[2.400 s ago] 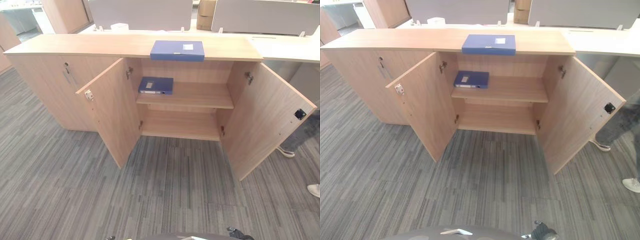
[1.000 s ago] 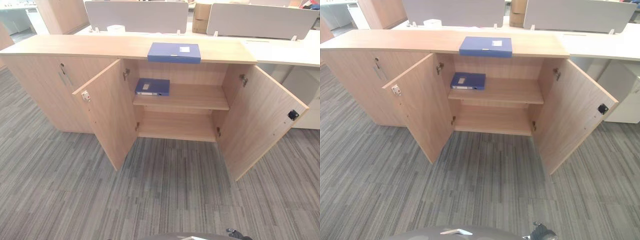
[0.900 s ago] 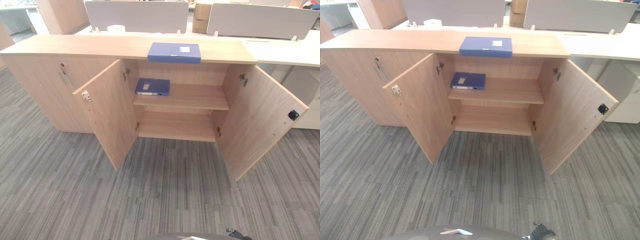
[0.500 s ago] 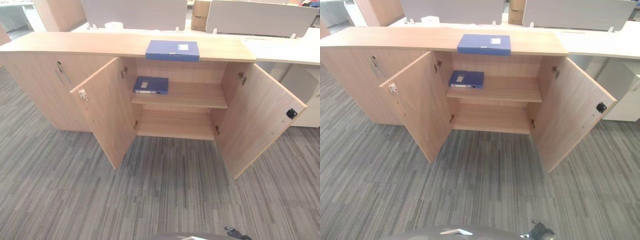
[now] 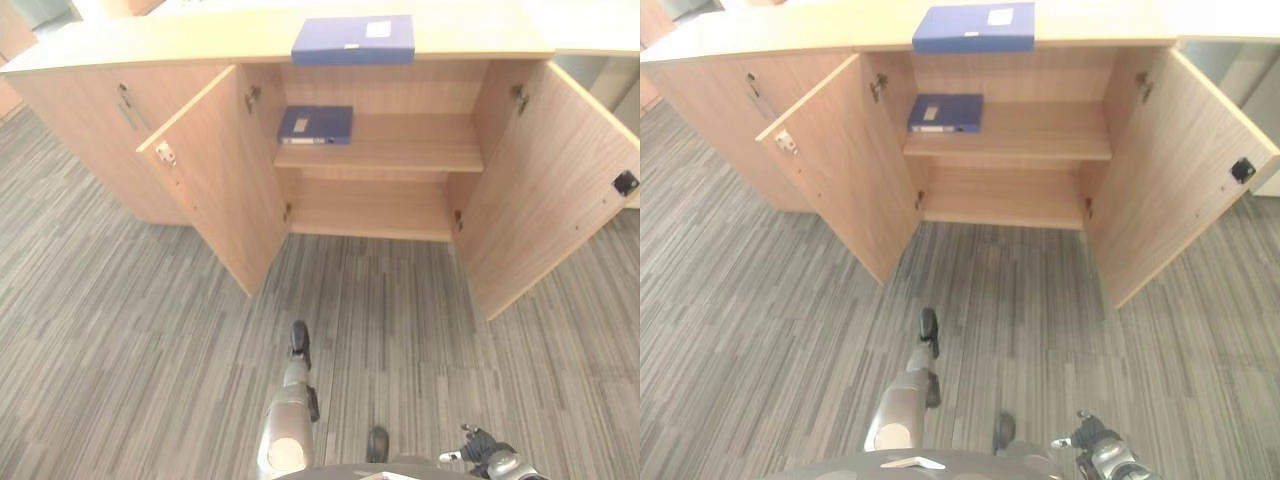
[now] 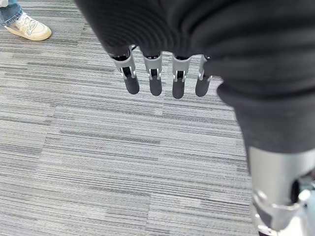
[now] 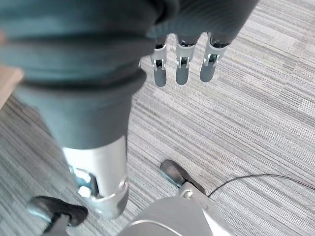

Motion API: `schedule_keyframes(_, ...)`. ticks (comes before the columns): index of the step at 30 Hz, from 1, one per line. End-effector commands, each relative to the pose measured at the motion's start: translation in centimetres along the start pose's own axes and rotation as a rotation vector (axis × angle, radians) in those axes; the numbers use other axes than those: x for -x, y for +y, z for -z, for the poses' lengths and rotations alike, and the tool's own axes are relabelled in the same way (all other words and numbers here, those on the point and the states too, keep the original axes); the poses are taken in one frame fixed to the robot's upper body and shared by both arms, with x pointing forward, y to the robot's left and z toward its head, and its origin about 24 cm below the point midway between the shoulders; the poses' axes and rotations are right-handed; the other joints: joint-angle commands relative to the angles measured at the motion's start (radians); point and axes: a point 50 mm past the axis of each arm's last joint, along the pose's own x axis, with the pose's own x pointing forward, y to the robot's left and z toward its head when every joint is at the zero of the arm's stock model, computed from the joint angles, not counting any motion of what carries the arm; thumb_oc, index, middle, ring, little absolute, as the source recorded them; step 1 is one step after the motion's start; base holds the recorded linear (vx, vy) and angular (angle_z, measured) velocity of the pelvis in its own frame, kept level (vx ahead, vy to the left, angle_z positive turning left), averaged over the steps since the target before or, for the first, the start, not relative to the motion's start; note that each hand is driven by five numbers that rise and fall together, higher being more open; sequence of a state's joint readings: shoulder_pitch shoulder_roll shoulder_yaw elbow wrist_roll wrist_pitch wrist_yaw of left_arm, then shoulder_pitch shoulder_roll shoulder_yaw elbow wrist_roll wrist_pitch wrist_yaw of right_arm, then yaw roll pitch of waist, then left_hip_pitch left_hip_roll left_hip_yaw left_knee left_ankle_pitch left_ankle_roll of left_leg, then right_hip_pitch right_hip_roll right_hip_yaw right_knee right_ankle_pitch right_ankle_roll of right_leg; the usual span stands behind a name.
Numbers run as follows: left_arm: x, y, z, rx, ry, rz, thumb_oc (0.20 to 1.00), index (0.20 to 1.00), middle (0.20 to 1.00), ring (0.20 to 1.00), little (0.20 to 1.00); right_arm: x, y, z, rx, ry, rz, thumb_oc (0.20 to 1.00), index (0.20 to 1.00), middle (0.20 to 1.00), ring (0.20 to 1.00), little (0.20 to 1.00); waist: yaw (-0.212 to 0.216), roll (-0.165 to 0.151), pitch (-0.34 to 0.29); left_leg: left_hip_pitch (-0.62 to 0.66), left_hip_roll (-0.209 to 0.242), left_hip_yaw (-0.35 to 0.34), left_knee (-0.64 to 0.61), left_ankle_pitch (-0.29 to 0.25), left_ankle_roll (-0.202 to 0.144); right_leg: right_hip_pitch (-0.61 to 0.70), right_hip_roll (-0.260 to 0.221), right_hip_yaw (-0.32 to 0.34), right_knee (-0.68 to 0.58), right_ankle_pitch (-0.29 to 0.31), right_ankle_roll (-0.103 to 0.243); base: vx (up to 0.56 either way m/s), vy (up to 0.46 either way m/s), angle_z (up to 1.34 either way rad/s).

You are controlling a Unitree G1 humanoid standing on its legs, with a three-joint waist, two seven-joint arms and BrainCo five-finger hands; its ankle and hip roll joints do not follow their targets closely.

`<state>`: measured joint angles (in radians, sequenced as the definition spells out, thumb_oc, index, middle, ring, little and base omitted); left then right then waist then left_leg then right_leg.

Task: Put the empty folder in the office cabinet

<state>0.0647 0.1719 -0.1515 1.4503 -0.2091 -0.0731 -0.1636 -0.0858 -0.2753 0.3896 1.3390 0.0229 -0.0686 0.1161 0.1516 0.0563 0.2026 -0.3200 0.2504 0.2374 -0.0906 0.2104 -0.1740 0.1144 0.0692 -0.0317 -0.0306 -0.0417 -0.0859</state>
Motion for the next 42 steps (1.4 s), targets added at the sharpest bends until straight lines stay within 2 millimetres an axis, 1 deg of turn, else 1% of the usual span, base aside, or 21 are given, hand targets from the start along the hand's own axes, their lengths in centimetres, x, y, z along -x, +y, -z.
schedule_keyframes(1,0.2,1.4,-1.0,-0.062,-0.049,-0.051,1.0,1.0,1.0,1.0,1.0,0.2,0.2,0.3,0.028,-0.036,0.012,1.0,1.0,1.0,1.0,1.0,0.026,-0.025,-0.102,-0.032,-0.004,-0.042,0.004,0.112,0.036,0.21,-0.1,0.089,-0.036,-0.17,0.141,0.51,0.356,-0.63)
schedule_keyframes(5,0.4,2.4,-2.0,-0.051,-0.078,-0.083,1.0,1.0,1.0,1.0,1.0,0.1,0.7,-0.3,0.065,-0.054,-0.003,1.0,1.0,1.0,1.0,1.0,0.034,-0.059,-0.126,-0.014,-0.02,-0.035,0.035,0.116,0.049,0.221,-0.155,0.107,-0.021,-0.17,0.175,0.38,0.271,-0.53)
schedule_keyframes(7,0.5,3.2,-3.0,-0.057,-0.104,-0.106,1.0,1.0,1.0,1.0,1.0,-0.1,1.5,-0.8,0.111,-0.062,-0.034,1.0,1.0,1.0,1.0,1.0,0.037,-0.098,-0.143,-0.01,-0.053,-0.027,0.085,0.08,0.078,0.198,-0.207,0.115,0.023,-0.125,0.211,0.36,0.276,-0.38)
schedule_keyframes(8,1.0,5.0,-4.1,-0.108,-0.118,-0.149,1.0,1.0,1.0,1.0,1.0,-0.1,1.7,-1.7,0.131,-0.086,-0.052,1.0,1.0,1.0,1.0,1.0,0.03,-0.12,-0.148,-0.006,-0.078,-0.019,0.094,0.058,0.09,0.181,-0.227,0.125,0.063,-0.082,0.226,0.19,0.158,-0.28)
schedule_keyframes(9,1.0,5.0,-4.1,-0.108,-0.118,-0.149,1.0,1.0,1.0,1.0,1.0,-0.1,1.7,-1.7,0.131,-0.086,-0.052,1.0,1.0,1.0,1.0,1.0,0.03,-0.12,-0.148,-0.006,-0.078,-0.019,0.094,0.058,0.09,0.181,-0.227,0.125,0.063,-0.082,0.226,0.23,0.192,-0.11)
schedule_keyframes(10,1.4,6.1,-4.6,-0.086,-0.128,-0.171,1.0,1.0,1.0,1.0,1.0,-0.2,2.2,-2.7,0.157,-0.118,-0.065,1.0,1.0,1.0,1.0,1.0,0.037,-0.15,-0.15,0.005,-0.111,-0.007,0.105,0.016,0.116,0.133,-0.243,0.128,0.155,0.02,0.25,0.13,0.115,0.04)
schedule_keyframes(12,1.4,6.1,-4.7,-0.086,-0.128,-0.171,1.0,1.0,1.0,1.0,1.0,-0.2,2.2,-2.7,0.157,-0.118,-0.065,1.0,1.0,1.0,1.0,1.0,0.041,-0.146,-0.153,0.001,-0.105,-0.005,0.107,0.016,0.116,0.128,-0.239,0.133,0.153,0.024,0.249,0.09,0.126,-0.03)
schedule_keyframes(13,1.5,6.3,-5.5,-0.12,-0.154,-0.183,1.0,1.0,1.0,1.0,1.0,-0.3,1.9,-5.0,0.2,-0.178,-0.061,1.0,1.0,1.0,1.0,1.0,0.042,-0.147,-0.131,0.025,-0.132,0.007,0.107,-0.02,0.145,0.044,-0.25,0.117,0.291,0.14,0.262,0.13,0.333,-0.08)
schedule_keyframes(14,1.7,7.0,-6.2,-0.153,-0.163,-0.204,1.0,1.0,1.0,1.0,1.0,-0.1,1.7,-7.2,0.341,-0.247,-0.051,1.0,1.0,1.0,1.0,1.0,0.029,-0.132,-0.108,0.08,-0.14,0.027,0.089,-0.045,0.166,-0.039,-0.283,0.039,0.417,0.222,0.258,0.2,0.431,-0.2)
schedule_keyframes(15,1.7,6.8,-6.8,-0.145,-0.182,-0.194,1.0,1.0,1.0,1.0,1.0,0.0,1.8,-7.5,0.366,-0.266,-0.052,1.0,1.0,1.0,1.0,1.0,0.008,-0.122,-0.102,0.127,-0.145,0.033,0.064,-0.06,0.17,-0.088,-0.29,-0.006,0.455,0.228,0.25,0.22,0.375,-0.37)
schedule_keyframes(17,1.6,6.2,-7.7,-0.142,-0.21,-0.177,1.0,1.0,1.0,1.0,1.0,0.1,1.7,-7.7,0.372,-0.271,-0.044,1.0,1.0,1.0,1.0,1.0,-0.016,-0.11,-0.096,0.169,-0.141,0.04,0.039,-0.07,0.166,-0.127,-0.292,-0.055,0.445,0.2,0.238,0.19,0.158,-0.26)
schedule_keyframes(18,1.7,6.0,-9.1,-0.13,-0.26,-0.165,1.0,1.0,1.0,1.0,1.0,0.1,1.6,-7.7,0.389,-0.264,-0.038,1.0,1.0,1.0,1.0,1.0,-0.045,-0.107,-0.089,0.213,-0.143,0.05,0.026,-0.096,0.155,-0.161,-0.296,-0.137,0.343,0.125,0.23,0.16,0.06,-0.01)
schedule_keyframes(20,1.7,6.0,-9.0,-0.129,-0.259,-0.165,1.0,1.0,1.0,1.0,1.0,0.1,1.6,-7.7,0.389,-0.264,-0.038,1.0,1.0,1.0,1.0,1.0,-0.051,-0.106,-0.087,0.215,-0.143,0.044,0.026,-0.097,0.154,-0.153,-0.295,-0.143,0.338,0.125,0.229,0.17,0.01,0.19)
schedule_keyframes(21,1.9,6.9,-8.1,-0.152,-0.219,-0.196,1.0,1.0,1.0,1.0,1.0,0.3,1.8,-8.5,0.409,-0.314,-0.039,1.0,1.0,1.0,1.0,1.0,-0.064,-0.122,-0.088,0.261,-0.145,0.056,0.021,-0.126,0.147,-0.183,-0.303,-0.189,0.225,0.108,0.239,0.17,-0.039,0.32)
schedule_keyframes(23,1.8,6.3,-8.6,-0.139,-0.256,-0.195,1.0,1.0,1.0,1.0,1.0,0.3,1.8,-8.4,0.409,-0.304,-0.037,1.0,1.0,1.0,1.0,1.0,-0.08,-0.126,-0.08,0.298,-0.146,0.048,0.021,-0.155,0.14,-0.184,-0.31,-0.204,0.122,0.126,0.253,0.27,-0.095,0.06)
schedule_keyframes(28,1.4,5.1,-8.3,-0.164,-0.258,-0.169,1.0,1.0,1.0,1.0,1.0,0.2,1.3,-7.6,0.389,-0.276,-0.03,1.0,1.0,1.0,1.0,1.0,-0.093,-0.139,-0.098,0.363,-0.128,0.026,0.026,-0.192,0.106,-0.206,-0.38,-0.155,0.028,0.232,0.295,0.23,-0.133,0.12)
schedule_keyframes(32,1.4,5.1,-8.3,-0.164,-0.258,-0.169,1.0,1.0,1.0,1.0,1.0,0.2,1.3,-7.6,0.389,-0.276,-0.03,1.0,1.0,1.0,1.0,1.0,-0.092,-0.139,-0.097,0.364,-0.129,0.027,0.026,-0.193,0.107,-0.205,-0.38,-0.154,0.028,0.232,0.295,0.08,-0.065,0.1)
schedule_keyframes(34,1.3,5.0,-8.0,-0.188,-0.249,-0.166,1.0,1.0,1.0,1.0,1.0,0.2,1.5,-6.9,0.385,-0.257,-0.039,1.0,1.0,1.0,1.0,1.0,-0.094,-0.149,-0.112,0.385,-0.129,0.014,0.035,-0.211,0.094,-0.192,-0.391,-0.109,0.015,0.253,0.305,0.24,-0.242,0.06)
schedule_keyframes(38,1.3,4.7,-7.8,-0.195,-0.257,-0.166,1.0,1.0,1.0,1.0,1.0,0.1,1.4,-5.8,0.403,-0.226,-0.042,1.0,1.0,1.0,1.0,1.0,-0.087,-0.13,-0.134,0.391,-0.085,-0.01,0.034,-0.193,0.059,-0.154,-0.343,-0.106,-0.018,0.2,0.294,0.1,-0.254,-0.02)
schedule_keyframes(39,1.2,4.1,-8.3,-0.213,-0.287,-0.167,1.0,1.0,1.0,1.0,1.0,0.3,0.6,-5.2,0.38,-0.227,-0.018,1.0,1.0,1.0,1.0,1.0,-0.096,-0.087,-0.136,0.381,-0.019,-0.041,0.025,-0.145,0.025,-0.131,-0.274,-0.111,-0.016,0.128,0.252,0.06,-0.321,-0.15)
schedule_keyframes(42,1.3,4.1,-8.8,-0.22,-0.306,-0.175,1.0,1.0,1.0,1.0,1.0,0.3,0.3,-5.1,0.374,-0.225,-0.009,1.0,1.0,1.0,1.0,1.0,-0.1,-0.075,-0.134,0.368,-0.006,-0.053,0.029,-0.129,0.017,-0.132,-0.261,-0.117,-0.011,0.114,0.243,0.02,-0.2,0.16)
